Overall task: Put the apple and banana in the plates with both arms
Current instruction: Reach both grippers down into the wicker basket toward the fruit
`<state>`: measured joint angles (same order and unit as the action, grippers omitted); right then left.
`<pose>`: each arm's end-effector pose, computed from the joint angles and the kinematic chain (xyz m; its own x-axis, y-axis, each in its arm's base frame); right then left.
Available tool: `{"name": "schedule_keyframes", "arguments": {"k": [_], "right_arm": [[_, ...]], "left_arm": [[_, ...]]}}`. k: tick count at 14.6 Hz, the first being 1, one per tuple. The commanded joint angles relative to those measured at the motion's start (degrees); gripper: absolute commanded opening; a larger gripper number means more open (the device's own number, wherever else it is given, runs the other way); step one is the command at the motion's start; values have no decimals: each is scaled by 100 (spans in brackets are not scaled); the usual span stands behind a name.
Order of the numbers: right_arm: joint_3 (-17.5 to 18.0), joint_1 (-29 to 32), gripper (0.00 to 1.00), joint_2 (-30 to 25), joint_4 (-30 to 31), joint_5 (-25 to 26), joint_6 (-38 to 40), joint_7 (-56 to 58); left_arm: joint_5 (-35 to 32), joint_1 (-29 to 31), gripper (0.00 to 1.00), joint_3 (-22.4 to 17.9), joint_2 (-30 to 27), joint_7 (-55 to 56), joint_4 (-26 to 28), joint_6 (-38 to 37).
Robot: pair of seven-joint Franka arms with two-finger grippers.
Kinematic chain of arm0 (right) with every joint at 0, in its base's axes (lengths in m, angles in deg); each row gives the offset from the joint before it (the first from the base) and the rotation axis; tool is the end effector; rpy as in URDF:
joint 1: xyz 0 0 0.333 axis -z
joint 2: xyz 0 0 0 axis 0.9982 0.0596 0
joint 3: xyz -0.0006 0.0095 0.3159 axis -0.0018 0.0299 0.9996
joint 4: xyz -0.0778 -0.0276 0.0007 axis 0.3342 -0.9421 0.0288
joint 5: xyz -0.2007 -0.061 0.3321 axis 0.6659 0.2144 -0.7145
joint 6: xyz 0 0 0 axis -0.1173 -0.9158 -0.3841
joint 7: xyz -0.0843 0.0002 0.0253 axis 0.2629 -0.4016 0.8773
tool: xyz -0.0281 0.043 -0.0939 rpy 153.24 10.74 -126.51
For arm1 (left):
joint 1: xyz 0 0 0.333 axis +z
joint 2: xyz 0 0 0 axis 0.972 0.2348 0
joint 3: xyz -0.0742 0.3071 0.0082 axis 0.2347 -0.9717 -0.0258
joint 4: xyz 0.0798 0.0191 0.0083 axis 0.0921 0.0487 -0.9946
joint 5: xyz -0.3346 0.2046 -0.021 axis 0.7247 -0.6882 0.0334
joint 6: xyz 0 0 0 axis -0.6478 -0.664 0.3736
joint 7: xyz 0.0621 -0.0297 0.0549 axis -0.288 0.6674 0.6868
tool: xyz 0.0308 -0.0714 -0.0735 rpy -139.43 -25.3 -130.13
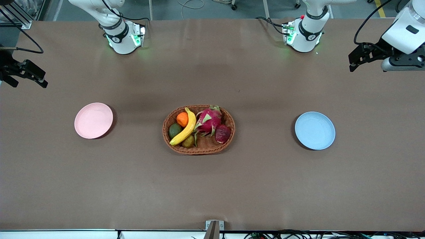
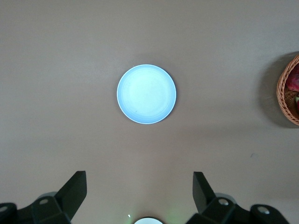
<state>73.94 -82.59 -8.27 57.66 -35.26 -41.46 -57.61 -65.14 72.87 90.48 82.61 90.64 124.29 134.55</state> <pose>0.5118 -0.0359 0.6276 0.9933 -0.0310 0.1111 -0.0324 -0.9994 0.0111 0.5055 -0.0854 0.6615 0.9978 -0.0665 -0.0047 -0.0667 -0.9960 -0.0600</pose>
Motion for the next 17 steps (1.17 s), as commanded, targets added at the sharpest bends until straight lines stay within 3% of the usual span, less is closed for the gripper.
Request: {"name": "schedule_keyframes", "arguments": {"k": [1, 6, 10, 14, 17], "right_arm": [[5, 14, 100, 41, -100, 74, 31, -6], [-22, 49, 100, 93, -100, 83, -21, -23], [-13, 67, 100, 400, -231, 39, -48, -58], [31, -73, 100, 1479, -889, 30, -92, -41], [31, -310, 100, 2166, -864, -5, -162, -58]], "left_arm": [[82, -23, 100, -56, -68, -115, -25, -70], [117, -75, 100, -4, 186, -11, -175, -61], [539, -93, 100, 575, 748, 1532, -192, 395], [504, -146, 100, 1358, 1450, 3851, -184, 992], [460, -593, 100, 1421, 2170, 5145, -192, 1773]]}}
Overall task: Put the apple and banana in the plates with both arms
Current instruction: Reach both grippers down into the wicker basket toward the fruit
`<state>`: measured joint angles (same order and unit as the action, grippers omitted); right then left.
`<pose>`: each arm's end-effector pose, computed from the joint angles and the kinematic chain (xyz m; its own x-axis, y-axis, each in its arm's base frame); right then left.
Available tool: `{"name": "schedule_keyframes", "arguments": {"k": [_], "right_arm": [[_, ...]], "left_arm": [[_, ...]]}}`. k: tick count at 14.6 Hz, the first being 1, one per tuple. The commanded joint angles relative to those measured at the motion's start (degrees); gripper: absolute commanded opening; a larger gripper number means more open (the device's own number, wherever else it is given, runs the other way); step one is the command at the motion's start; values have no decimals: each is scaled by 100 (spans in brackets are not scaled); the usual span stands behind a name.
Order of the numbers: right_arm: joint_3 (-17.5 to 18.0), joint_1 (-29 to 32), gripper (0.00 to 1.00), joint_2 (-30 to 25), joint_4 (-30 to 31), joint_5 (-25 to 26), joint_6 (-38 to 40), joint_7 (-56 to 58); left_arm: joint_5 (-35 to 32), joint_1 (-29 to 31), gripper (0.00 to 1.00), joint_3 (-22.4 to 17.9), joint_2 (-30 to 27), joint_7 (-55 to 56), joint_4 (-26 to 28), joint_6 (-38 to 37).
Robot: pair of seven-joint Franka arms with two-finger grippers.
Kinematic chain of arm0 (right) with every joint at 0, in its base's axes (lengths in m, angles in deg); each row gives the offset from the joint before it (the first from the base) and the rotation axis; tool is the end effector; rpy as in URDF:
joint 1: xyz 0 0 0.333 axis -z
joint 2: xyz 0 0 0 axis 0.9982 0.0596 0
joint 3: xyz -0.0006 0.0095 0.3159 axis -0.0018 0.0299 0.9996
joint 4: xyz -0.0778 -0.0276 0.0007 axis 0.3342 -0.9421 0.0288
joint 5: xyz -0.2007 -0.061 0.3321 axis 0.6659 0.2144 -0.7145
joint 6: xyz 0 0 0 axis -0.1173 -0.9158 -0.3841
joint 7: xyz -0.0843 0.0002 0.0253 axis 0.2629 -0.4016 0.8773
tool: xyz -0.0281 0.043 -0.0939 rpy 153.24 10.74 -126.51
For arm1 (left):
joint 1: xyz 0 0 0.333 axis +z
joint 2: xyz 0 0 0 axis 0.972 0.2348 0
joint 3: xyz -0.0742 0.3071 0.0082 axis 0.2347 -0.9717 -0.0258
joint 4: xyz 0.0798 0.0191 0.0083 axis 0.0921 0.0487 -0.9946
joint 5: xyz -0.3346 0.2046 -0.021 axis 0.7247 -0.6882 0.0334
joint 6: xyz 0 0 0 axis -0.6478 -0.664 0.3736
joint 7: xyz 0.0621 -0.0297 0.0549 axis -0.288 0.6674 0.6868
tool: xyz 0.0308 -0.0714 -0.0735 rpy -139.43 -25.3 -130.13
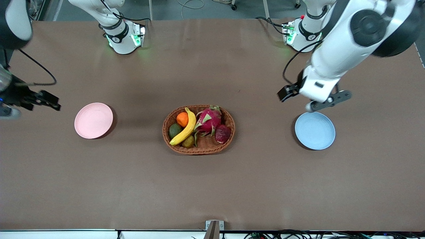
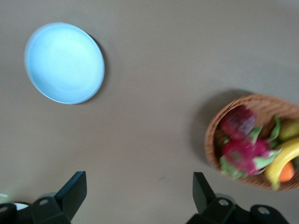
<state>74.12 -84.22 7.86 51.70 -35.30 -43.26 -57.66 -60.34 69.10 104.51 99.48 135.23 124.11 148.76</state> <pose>0.5924 -0.0228 0.5245 0.9994 -0.0006 -0.0346 -0.0004 -1.0000 0.0045 0.5499 -0.2731 0.5239 0.9140 0.3920 -0.1046 0.3971 -0.9172 0.0318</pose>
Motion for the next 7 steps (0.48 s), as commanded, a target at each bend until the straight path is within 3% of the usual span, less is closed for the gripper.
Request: {"name": "schedule_keyframes", "arguments": {"k": [1, 3, 7], "right_arm": [[13, -374, 100, 720, -259, -114, -104, -89], [4, -849, 100, 993, -268, -220, -298, -840], [4, -2123, 100, 1643, -364, -220, -824, -3397]], "left_arm": [[-29, -365, 100, 18, 773, 1134, -183, 728], [-37, -611, 100, 9, 1292, 1952, -192, 1432], [-256, -1087, 100, -35, 2181, 3358, -331, 2523]]}}
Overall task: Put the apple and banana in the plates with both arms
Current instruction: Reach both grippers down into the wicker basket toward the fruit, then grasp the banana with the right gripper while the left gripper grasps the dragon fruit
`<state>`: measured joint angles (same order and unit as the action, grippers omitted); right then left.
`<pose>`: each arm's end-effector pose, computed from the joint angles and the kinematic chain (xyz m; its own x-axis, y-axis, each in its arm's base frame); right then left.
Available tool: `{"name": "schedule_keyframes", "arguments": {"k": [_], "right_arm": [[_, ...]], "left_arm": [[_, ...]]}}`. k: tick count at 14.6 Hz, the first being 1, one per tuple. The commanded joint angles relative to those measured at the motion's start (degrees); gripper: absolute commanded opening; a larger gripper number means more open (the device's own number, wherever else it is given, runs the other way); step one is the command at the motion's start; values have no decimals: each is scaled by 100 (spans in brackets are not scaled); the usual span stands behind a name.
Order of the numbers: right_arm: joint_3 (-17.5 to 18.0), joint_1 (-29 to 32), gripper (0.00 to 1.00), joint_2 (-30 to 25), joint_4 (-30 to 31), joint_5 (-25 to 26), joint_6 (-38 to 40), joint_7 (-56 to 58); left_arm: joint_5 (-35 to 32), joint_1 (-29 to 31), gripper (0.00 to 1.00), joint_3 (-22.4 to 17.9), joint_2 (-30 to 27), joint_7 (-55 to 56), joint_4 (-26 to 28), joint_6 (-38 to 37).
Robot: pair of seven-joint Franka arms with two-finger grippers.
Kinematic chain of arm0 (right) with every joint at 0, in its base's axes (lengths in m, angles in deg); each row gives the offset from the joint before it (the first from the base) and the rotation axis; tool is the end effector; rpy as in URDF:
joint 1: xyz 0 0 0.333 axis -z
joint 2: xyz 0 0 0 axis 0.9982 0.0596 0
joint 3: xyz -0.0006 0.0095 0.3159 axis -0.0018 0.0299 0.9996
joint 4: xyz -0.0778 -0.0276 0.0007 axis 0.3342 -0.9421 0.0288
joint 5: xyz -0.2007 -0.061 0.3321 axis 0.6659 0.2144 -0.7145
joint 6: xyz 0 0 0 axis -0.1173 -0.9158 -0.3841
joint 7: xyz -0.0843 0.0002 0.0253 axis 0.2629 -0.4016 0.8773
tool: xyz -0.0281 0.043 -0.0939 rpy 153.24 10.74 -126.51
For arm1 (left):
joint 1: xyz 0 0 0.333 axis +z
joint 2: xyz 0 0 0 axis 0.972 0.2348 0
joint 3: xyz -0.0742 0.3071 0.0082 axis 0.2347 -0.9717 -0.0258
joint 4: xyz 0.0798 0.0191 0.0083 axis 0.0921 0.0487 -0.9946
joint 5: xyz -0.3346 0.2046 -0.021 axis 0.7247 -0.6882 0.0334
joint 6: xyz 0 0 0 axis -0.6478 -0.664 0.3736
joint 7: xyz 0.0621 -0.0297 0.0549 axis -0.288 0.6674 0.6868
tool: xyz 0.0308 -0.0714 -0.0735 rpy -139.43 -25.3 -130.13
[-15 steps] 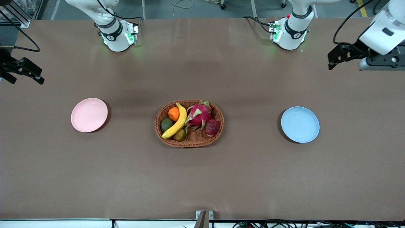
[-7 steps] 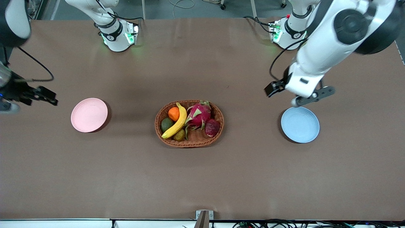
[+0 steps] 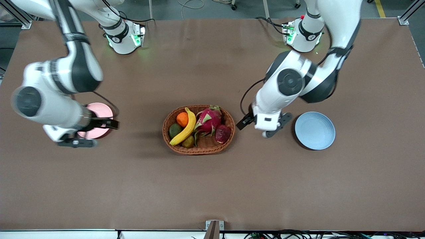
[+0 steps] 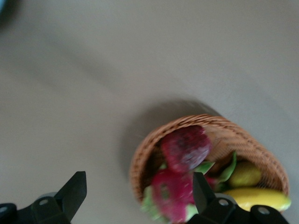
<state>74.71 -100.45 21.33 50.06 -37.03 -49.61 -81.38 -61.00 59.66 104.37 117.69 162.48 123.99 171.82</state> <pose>0.6197 0.1634 0.4012 0.9827 -0.1313 -0.1304 -0.1293 -0.9913 0.0232 0.5712 -0.3885 0.3617 0.7142 0.6784 -0.1723 0.6976 -0.7100 0.0958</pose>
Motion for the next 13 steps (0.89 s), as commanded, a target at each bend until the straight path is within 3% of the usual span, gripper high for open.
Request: {"name": "schedule_keyframes", "arguments": {"k": [1, 6, 9, 13], "right_arm": [[-47, -624, 100, 506, -314, -91, -435, -1596], [-47, -1231, 100, 1464, -974, -363, -901, -2882], [-47, -1434, 100, 1720, -983, -390, -1570, -3507], [-47, -1645, 96, 1914, -983, -443, -1686, -3860]], "left_arm": [[-217, -256, 100, -30, 570, 1080, -425, 341], [-384, -511, 100, -39, 1160, 2261, -514, 1220], [-402, -556, 100, -48, 1345, 2456, -522, 1476], [-402, -565, 100, -74, 1477, 2456, -522, 1635]]}}
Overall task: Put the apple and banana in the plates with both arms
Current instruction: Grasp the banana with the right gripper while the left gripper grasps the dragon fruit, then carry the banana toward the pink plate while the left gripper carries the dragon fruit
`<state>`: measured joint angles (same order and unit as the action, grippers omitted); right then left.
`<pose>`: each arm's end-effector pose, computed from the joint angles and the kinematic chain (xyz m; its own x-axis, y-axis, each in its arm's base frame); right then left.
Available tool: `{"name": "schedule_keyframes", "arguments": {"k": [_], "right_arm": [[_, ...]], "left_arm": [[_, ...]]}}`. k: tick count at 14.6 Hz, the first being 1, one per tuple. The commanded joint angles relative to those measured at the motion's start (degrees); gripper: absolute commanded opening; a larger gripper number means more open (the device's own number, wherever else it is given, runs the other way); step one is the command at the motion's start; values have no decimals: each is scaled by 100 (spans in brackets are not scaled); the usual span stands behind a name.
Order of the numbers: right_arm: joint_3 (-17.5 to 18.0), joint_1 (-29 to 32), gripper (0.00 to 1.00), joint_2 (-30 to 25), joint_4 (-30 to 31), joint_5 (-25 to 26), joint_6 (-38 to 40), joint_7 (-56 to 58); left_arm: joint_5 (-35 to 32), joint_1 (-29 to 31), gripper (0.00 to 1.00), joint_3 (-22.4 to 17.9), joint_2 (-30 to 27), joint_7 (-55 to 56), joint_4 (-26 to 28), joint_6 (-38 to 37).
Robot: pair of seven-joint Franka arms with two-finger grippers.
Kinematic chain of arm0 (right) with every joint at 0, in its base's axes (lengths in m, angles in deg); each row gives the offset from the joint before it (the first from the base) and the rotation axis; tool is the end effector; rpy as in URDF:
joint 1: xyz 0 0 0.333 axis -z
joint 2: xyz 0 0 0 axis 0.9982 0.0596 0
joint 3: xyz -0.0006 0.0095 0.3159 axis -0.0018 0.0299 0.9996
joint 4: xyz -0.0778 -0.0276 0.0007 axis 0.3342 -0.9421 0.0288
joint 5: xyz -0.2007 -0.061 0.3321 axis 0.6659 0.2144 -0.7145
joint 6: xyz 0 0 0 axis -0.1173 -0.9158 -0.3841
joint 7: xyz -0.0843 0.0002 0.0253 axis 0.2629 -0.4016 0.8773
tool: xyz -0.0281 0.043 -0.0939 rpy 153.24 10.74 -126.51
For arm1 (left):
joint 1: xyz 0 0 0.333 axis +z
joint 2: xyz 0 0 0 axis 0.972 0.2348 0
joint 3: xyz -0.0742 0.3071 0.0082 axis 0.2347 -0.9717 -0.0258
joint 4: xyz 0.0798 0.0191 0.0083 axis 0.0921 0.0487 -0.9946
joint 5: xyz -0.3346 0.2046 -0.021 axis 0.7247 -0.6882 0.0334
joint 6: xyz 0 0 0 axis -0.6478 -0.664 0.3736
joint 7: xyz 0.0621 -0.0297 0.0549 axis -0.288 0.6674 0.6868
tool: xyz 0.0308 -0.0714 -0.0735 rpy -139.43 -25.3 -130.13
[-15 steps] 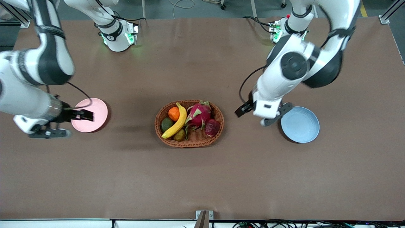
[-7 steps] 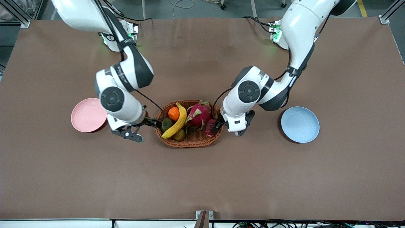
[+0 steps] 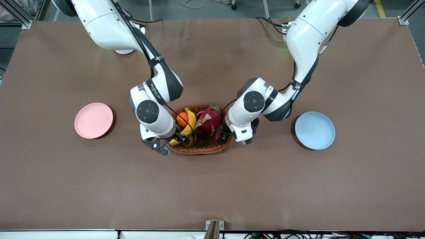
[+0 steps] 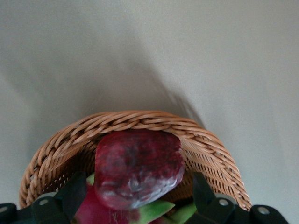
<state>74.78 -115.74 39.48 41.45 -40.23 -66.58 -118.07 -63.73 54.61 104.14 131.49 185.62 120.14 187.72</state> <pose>0.6150 0.3572 0.2787 0.8553 -0.5141 -0.0655 -0.5169 -0.8552 -0.0377 0.5725 -0.4494 0.2547 0.4353 0.8673 -0.2415 0.9003 -0.4175 0.1236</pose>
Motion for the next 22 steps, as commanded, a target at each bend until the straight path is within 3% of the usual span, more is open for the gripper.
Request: {"name": "schedule_keyframes", "arguments": {"k": [1, 9, 11, 13, 15, 18, 22], "right_arm": [[-53, -133, 94, 152, -113, -193, 3, -191], [-53, -230, 74, 223, -60, -615, -77, -200], [-53, -230, 66, 258, -60, -615, -77, -200], [-53, -230, 64, 302, -60, -606, -94, -200], [-53, -256, 63, 320, -60, -606, -94, -200], [-53, -274, 57, 329, -60, -606, -86, -174], [-53, -265, 23, 311, -60, -562, -42, 176]], "left_arm": [[-120, -60, 100, -59, 133, 142, -138, 79], [-129, -121, 97, -147, 317, 142, -129, 431], [-120, -121, 81, -147, 317, 142, -147, 431], [-129, -121, 51, -147, 300, 107, -147, 431], [-138, -113, 33, -147, 195, 89, -155, 379], [-147, -16, 29, -156, -147, 81, -155, -14], [-698, 256, 30, -156, -867, -409, 54, -1112]]}}
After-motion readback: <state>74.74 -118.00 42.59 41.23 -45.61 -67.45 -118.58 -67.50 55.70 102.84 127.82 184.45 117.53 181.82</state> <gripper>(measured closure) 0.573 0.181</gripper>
